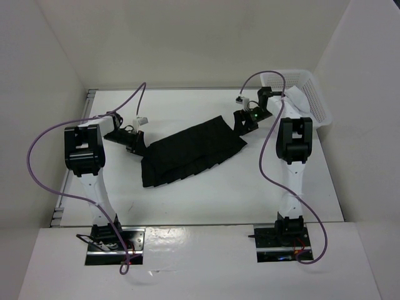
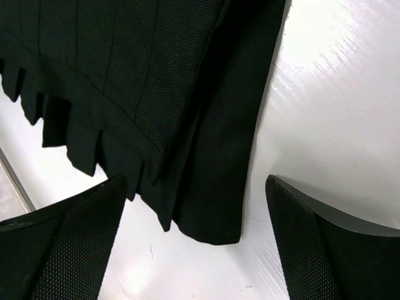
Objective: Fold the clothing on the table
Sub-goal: Fold the skirt
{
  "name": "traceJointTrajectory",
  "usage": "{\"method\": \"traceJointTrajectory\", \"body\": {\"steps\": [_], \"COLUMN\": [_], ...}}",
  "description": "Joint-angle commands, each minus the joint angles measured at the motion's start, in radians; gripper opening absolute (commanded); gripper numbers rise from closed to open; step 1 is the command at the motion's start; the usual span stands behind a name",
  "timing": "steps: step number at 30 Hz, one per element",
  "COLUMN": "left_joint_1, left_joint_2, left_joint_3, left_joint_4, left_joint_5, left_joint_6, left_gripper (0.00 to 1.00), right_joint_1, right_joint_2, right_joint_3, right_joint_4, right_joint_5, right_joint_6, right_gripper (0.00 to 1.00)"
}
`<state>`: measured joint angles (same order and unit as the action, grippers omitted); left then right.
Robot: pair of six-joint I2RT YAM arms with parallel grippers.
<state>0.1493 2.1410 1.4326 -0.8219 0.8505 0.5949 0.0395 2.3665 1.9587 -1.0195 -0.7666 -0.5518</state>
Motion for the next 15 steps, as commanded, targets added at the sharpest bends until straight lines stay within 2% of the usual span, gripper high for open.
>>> {"method": "traceJointTrajectory", "body": {"steps": [1,9,15], "left_joint_1": [0.003,0.003,0.003], "left_joint_2": [0.022,0.022,0.022], "left_joint_3": [-0.043,-0.043,-0.043], "left_joint_4": [0.021,0.021,0.021], "left_joint_5": [-0.146,-0.146,-0.126], "left_joint_6": [0.037,0.037,0.037], "left_gripper": [0.23,0.23,0.23], "right_joint_1": [0.016,0.036,0.079], "right_joint_2": [0.039,0.03,0.02], "right_joint_3": [0.01,-0.129,-0.15], "right_joint_4": [-0.027,0.044,0.065], "right_joint_5": [-0.014,0.018,0.029], "right_joint_6": [-0.025,-0.016,-0.007], "right_gripper": [0.93,0.91,0.83]}}
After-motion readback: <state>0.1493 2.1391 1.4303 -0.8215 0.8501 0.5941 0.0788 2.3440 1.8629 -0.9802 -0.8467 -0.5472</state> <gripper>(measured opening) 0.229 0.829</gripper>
